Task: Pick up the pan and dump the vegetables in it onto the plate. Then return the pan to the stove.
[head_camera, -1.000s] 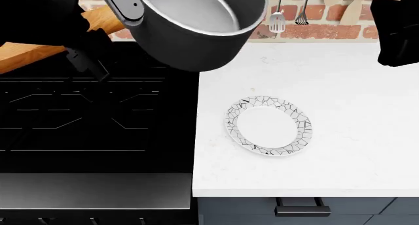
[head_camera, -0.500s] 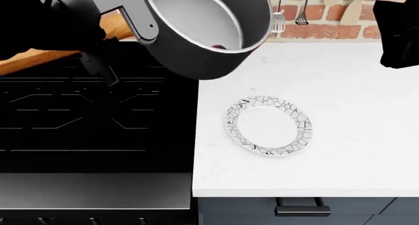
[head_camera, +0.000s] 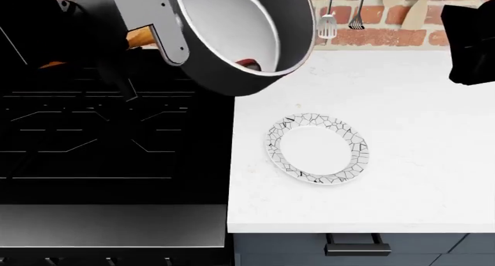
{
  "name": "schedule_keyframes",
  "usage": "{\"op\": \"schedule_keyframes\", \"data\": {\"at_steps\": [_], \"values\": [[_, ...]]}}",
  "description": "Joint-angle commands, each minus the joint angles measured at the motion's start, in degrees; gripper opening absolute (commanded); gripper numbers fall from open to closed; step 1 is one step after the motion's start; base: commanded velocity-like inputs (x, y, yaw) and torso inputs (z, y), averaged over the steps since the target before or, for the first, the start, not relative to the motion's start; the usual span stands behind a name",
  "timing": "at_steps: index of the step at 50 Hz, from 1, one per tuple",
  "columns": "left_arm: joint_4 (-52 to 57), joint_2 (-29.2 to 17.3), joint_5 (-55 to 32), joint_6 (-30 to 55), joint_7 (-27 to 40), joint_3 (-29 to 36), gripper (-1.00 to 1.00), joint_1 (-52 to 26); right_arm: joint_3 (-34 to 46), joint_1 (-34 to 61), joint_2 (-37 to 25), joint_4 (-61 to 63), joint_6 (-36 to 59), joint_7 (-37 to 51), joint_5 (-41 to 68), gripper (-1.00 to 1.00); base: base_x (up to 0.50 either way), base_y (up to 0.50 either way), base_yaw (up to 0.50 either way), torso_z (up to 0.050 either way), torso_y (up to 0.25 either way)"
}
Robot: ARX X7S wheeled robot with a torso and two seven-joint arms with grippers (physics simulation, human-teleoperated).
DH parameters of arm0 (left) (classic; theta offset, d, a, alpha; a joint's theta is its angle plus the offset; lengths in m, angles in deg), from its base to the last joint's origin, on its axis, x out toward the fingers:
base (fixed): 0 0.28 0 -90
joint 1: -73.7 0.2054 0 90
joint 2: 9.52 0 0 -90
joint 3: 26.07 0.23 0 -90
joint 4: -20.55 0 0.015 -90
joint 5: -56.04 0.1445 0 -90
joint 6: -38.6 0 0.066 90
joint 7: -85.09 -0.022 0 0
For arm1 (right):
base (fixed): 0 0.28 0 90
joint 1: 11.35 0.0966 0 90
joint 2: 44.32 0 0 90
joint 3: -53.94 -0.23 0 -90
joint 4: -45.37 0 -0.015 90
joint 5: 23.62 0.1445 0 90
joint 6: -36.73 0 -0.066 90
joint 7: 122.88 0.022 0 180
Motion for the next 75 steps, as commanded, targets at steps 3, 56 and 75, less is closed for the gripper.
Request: {"op": "schedule_keyframes", "data": {"at_steps": [3,56,75], "values": [[1.77,-0.05,6.93,-3.00,1.45,0.66,-1.00,0.71,-0.51,-1.49,-0.63,0.69,-0.97,-0.55,-0.32,1.00,0.00,0.00,0.00,0.000,0.000],[-2.69,4.32,23.95,-19.05,13.00,4.23,-1.00,10.40,-4.26,-11.28,-4.37,3.48,-6.32,-5.25,-3.68,1.00,0.00,0.00,0.00,0.000,0.001],[0.42,3.04,28.07,-19.99,17.20,5.51,-1.00,11.55,-5.44,-13.39,-5.68,4.22,-7.71,-6.03,-3.87,1.00,0.00,0.00,0.00,0.000,0.002]]}}
